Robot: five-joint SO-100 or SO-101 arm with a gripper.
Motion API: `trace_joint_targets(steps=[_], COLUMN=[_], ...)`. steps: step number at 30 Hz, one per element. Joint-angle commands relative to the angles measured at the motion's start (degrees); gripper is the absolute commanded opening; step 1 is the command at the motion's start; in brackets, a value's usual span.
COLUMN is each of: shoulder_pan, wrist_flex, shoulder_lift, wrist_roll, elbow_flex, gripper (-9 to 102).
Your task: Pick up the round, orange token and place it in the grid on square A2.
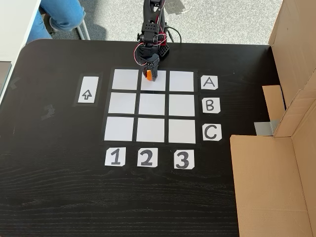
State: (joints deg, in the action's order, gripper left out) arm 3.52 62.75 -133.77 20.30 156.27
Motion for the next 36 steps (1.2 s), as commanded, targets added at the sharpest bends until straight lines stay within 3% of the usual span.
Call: trace_joint_targets(steps=[1, 3, 10, 23, 32, 36], shoulder_pan=[0.35, 0.53, 0.35, 9.58, 15.73, 18.90], wrist_flex=[-0.88, -1.05, -1.67, -9.76, -26.89, -30.41], shoulder_lift=[0.88, 0.88, -0.18, -3.52, -9.76, -12.74], wrist_roll=[0.35, 0.00, -0.70, -1.14, 16.17, 23.12], elbow_flex=[0.53, 0.79, 1.76, -0.35, -3.52, -6.94], gripper=[4, 28, 41, 46, 46, 46])
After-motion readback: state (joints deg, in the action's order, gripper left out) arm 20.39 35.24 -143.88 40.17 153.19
